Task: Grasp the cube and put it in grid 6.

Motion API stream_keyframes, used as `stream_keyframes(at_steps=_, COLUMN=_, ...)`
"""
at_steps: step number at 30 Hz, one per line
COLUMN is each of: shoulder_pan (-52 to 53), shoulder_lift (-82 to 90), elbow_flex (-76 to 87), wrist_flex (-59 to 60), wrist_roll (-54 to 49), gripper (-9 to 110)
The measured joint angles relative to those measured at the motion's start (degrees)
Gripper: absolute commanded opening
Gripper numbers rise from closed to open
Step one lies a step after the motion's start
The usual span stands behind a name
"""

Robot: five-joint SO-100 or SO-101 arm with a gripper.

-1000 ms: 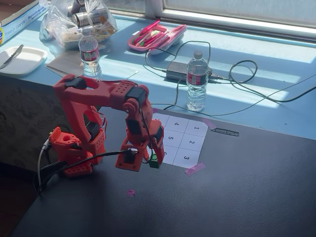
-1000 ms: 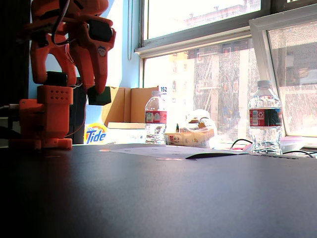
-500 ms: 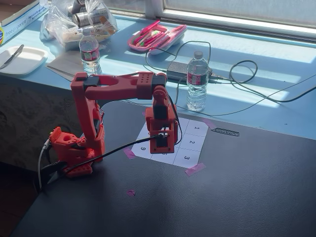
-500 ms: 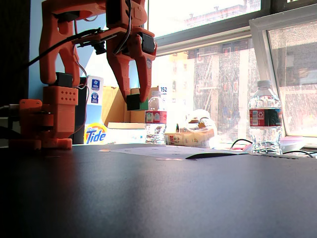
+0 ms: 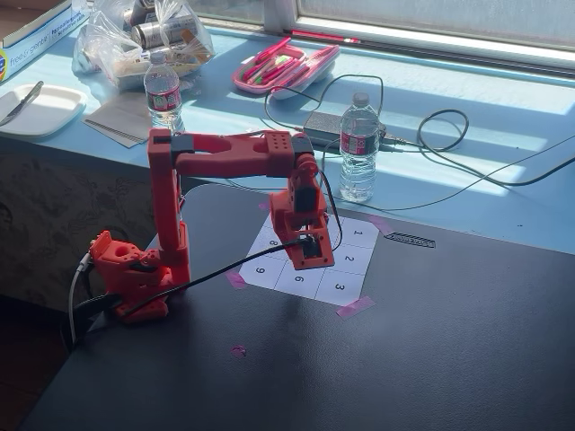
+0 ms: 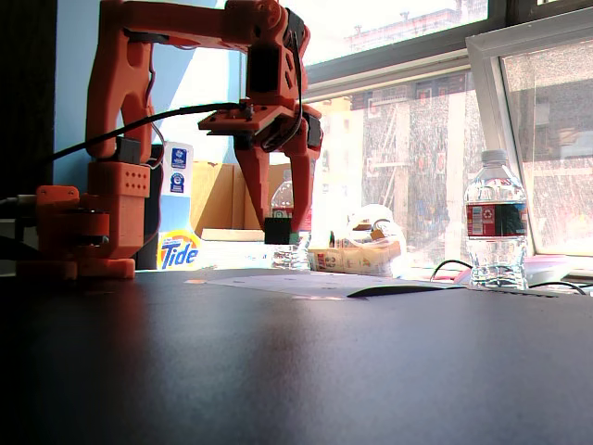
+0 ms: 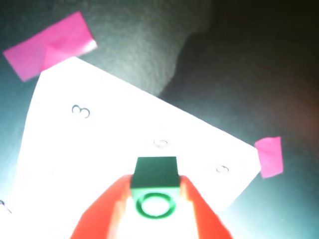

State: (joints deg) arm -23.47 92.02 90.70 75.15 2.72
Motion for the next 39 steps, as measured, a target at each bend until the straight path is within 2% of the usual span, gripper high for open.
stream_keyframes(at_steps=17, shoulder_pan=-0.35, shoulder_lift=-4.57, elbow_flex=4.83, wrist_flex=-7.29, wrist_roll=0.53, gripper=0)
stream_keyframes(at_steps=18, shoulder_pan=-0.35, shoulder_lift=-4.57, elbow_flex=5.01, wrist_flex=-7.56, wrist_roll=0.53, gripper=1)
stream_keyframes(at_steps=22, shoulder_pan=-0.35, shoulder_lift=-4.57, elbow_flex=5.19, wrist_flex=-8.44, wrist_roll=0.09, gripper=19)
stream_keyframes(at_steps=30, shoulder_pan=-1.23, shoulder_lift=-4.13, elbow_flex=5.19, wrist_flex=-6.50, wrist_roll=-2.11, gripper=29)
stream_keyframes(at_steps=35, shoulder_pan=-0.97, shoulder_lift=-0.97, elbow_flex=4.66, wrist_flex=-4.31, wrist_roll=-2.46, gripper=29)
stream_keyframes(at_steps=37, shoulder_pan=-0.09, shoulder_lift=0.70, elbow_flex=2.55, wrist_flex=-2.02, wrist_roll=-2.64, gripper=26)
stream_keyframes(at_steps=39, shoulder_pan=1.41, shoulder_lift=2.46, elbow_flex=-0.62, wrist_flex=0.88, wrist_roll=-2.64, gripper=19)
